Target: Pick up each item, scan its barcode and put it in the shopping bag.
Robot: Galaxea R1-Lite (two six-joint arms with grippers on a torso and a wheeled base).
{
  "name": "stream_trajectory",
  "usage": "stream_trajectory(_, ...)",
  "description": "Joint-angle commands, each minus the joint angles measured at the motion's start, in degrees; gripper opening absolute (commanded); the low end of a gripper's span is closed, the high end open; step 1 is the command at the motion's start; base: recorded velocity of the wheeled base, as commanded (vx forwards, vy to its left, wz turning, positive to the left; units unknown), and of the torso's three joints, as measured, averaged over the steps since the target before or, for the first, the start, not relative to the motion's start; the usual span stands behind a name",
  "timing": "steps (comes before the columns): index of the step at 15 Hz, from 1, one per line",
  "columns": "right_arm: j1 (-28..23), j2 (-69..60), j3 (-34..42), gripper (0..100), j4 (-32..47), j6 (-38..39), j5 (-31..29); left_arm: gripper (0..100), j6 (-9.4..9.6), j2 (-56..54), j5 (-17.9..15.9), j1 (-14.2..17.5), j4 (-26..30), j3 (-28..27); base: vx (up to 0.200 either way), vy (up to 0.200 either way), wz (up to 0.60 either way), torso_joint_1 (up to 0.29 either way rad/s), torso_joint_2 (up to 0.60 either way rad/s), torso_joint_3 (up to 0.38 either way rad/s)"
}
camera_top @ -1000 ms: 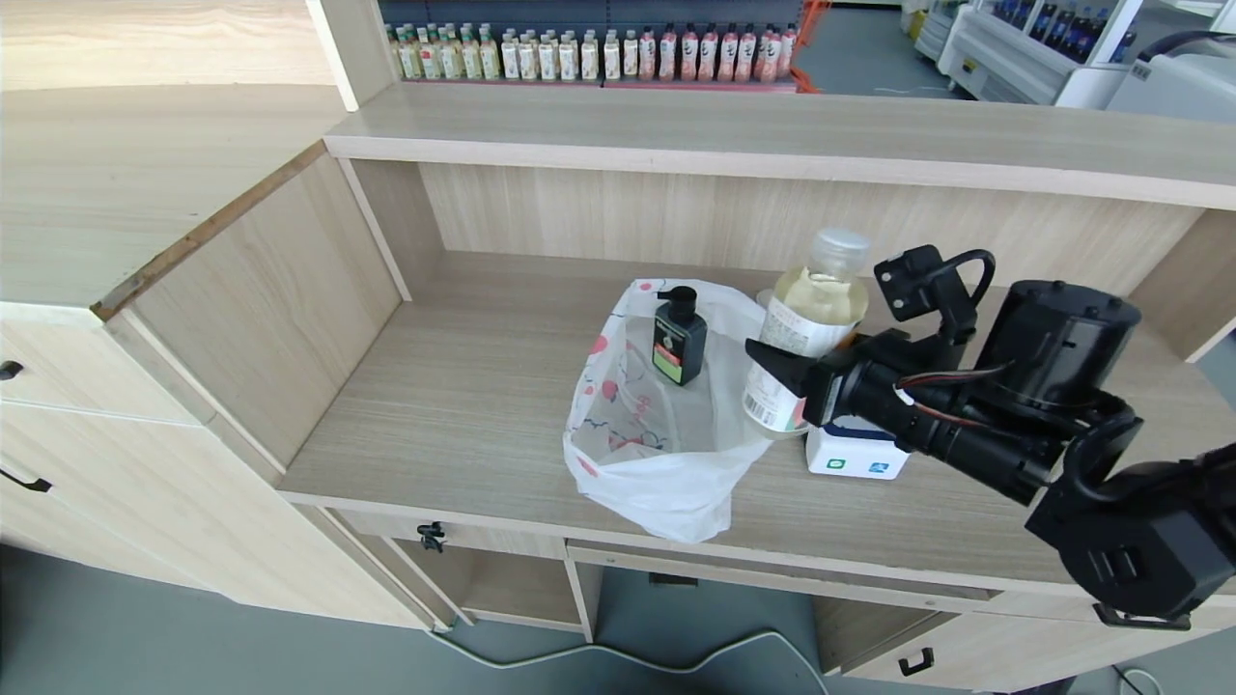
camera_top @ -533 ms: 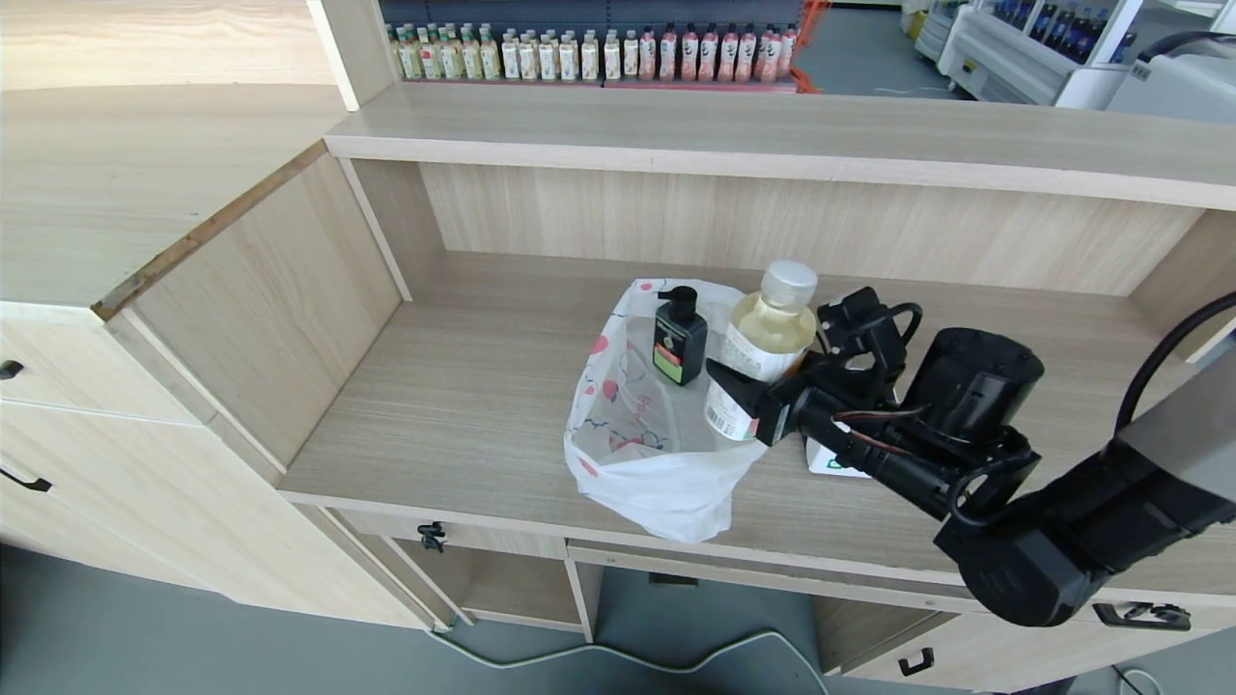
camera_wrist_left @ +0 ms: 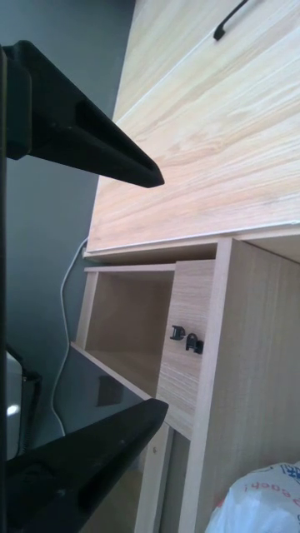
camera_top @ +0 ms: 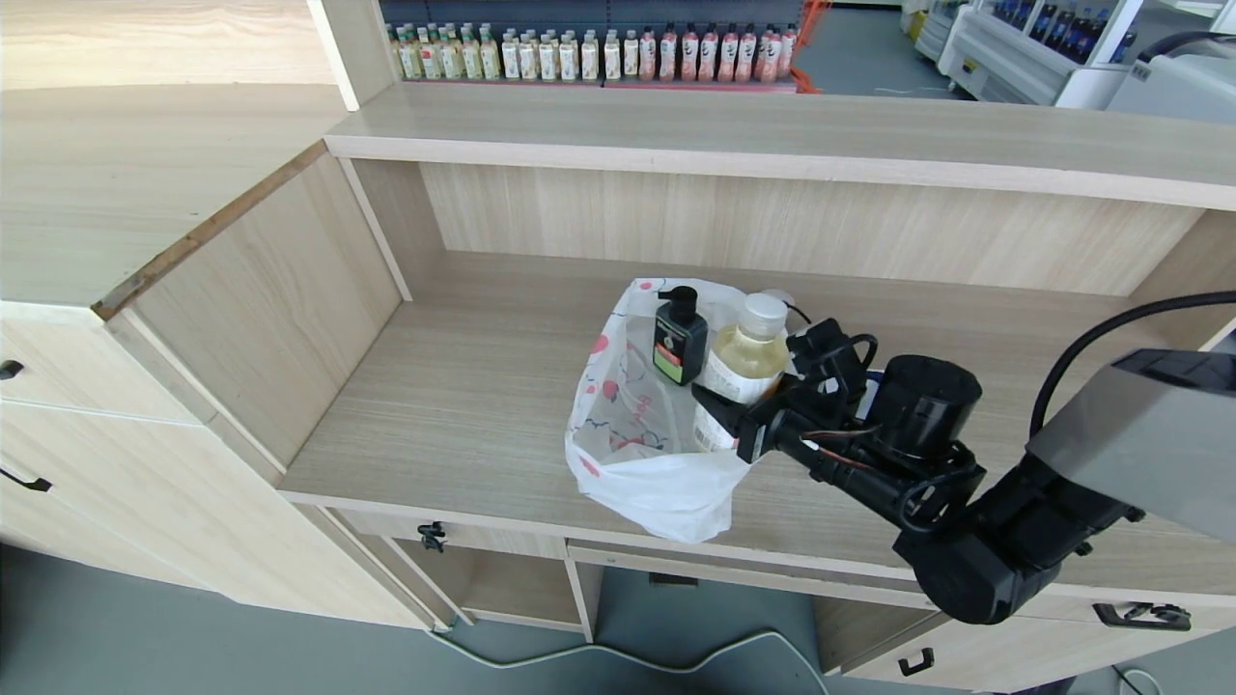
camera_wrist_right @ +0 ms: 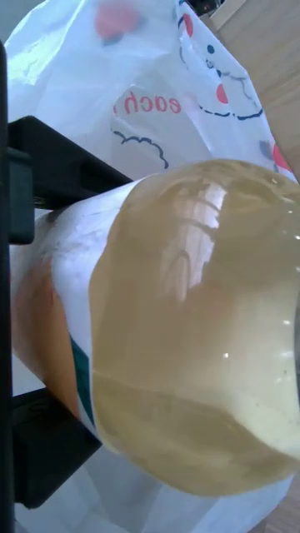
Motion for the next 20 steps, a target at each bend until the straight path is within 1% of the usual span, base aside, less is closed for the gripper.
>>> stream_trajectory(1,-0.08,1.21,0.31,0,-0.45,-0.21,0.03,100,-0.01,-0.02,0.04,0.04,0.05,0.00,0.000,0.000,0.00,0.000,0.00,0.000)
stream_trajectory(3,-0.61,1.73,0.31,0,-0.71,-1.53,0.21,100,-0.01,-0.02,0.04,0.04,-0.04,0.00,0.000,0.000,0.00,0.000,0.00,0.000)
stream_trajectory(6,-0.70,1.82,0.49,0,-0.71,-1.53,0.56,100,-0.01,-0.02,0.04,0.04,-0.04,0.00,0.000,0.000,0.00,0.000,0.00,0.000)
stream_trajectory(7,-0.70,1.82,0.93,100,-0.71,-1.53,1.09,100,-0.01,-0.02,0.04,0.04,-0.04,0.00,0.000,0.000,0.00,0.000,0.00,0.000)
stream_trajectory(10,-0.26,-0.02,0.84,100,-0.19,-1.18,1.70,100,-0.01,-0.02,0.04,0.04,-0.04,0.00,0.000,0.000,0.00,0.000,0.00,0.000)
stream_trajectory(12,-0.17,-3.72,0.93,100,0.69,-1.00,3.46,100,-0.01,-0.02,0.04,0.04,-0.04,0.00,0.000,0.000,0.00,0.000,0.00,0.000)
stream_trajectory(13,-0.26,-5.74,1.02,100,1.75,-1.00,4.16,100,-0.01,-0.02,0.04,0.04,-0.04,0.00,0.000,0.000,0.00,0.000,0.00,0.000)
stream_trajectory(16,-0.34,-16.90,3.74,100,9.31,-1.00,4.51,100,-0.01,-0.02,0.04,0.04,0.05,0.00,0.000,0.000,0.00,0.000,0.00,0.000)
stream_trajectory(18,-0.87,-20.94,6.64,100,11.50,-1.18,4.51,100,-0.01,-0.02,0.04,0.04,-0.04,0.00,0.000,0.000,0.00,0.000,0.00,0.000)
stream_trajectory(20,-1.40,-23.58,7.26,100,12.03,-1.35,4.25,100,-0.01,-0.02,0.04,0.04,-0.04,0.00,0.000,0.000,0.00,0.000,0.00,0.000)
